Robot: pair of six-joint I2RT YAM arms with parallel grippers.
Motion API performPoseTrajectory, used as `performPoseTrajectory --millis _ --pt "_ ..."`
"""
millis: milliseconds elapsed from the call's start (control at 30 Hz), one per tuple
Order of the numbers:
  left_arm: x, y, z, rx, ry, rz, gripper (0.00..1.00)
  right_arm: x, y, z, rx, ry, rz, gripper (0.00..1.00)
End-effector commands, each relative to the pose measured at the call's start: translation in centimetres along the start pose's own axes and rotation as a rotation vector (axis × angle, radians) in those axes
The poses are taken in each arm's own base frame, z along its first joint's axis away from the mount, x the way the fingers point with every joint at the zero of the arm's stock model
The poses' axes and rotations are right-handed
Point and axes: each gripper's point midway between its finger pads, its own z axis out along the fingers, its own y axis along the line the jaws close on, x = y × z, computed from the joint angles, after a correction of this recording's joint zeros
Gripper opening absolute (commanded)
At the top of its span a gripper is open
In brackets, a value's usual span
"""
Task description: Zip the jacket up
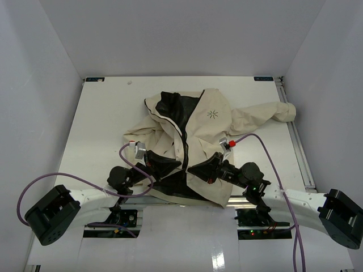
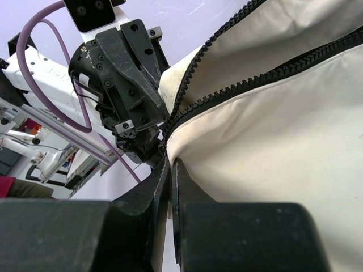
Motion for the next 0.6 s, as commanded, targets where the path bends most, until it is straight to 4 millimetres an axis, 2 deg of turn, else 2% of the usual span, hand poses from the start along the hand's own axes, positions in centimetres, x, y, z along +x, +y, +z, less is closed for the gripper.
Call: performPoseTrajectory --millis 0,567 --pt "-8.48 -6.81 -0.83 0.270 -0.357 0.209 0.00 -2.33 0.66 -0.25 -0.004 -0.115 0.011 0.08" --pt "-8.30 -6.29 -0.52 0.251 -0.353 0.210 0.00 -1.88 0.04 -0.78 0.012 -0.136 0.035 0.08"
